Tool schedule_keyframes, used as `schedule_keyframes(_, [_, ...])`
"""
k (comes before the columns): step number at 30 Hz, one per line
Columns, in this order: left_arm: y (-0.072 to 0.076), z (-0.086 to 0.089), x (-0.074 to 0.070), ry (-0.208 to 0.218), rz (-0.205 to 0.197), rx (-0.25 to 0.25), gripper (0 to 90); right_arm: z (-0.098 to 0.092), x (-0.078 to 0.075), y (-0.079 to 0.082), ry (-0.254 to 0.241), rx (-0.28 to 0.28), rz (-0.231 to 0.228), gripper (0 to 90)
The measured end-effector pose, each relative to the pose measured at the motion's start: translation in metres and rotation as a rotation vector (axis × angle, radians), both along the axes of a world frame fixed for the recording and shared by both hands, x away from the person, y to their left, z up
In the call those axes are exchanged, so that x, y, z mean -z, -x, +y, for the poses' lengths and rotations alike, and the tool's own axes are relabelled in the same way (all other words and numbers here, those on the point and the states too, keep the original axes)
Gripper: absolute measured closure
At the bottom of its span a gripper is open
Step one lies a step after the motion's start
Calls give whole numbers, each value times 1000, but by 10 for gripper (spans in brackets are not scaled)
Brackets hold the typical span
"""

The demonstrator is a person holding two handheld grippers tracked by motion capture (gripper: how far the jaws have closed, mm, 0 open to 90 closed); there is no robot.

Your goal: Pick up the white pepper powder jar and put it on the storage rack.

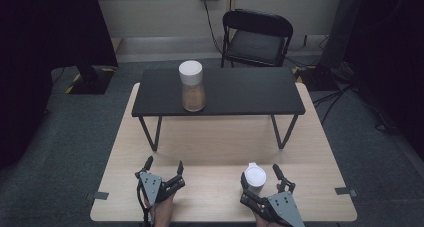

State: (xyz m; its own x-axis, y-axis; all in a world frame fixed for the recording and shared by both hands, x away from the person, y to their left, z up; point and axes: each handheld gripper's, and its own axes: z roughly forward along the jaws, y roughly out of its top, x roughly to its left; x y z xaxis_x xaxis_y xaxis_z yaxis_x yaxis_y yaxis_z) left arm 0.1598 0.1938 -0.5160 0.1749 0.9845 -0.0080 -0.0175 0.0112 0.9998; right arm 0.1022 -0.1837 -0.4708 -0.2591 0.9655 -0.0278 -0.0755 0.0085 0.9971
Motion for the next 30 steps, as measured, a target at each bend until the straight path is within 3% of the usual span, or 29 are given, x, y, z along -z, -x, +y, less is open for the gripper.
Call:
schedule_keyframes(11, [0,0,0,0,0,0,17,-7,17,-4,33,-54,67,145])
schedule_keyframes(30, [0,0,0,-1,1,0,18,-5,29,-3,-1,-34,120,289])
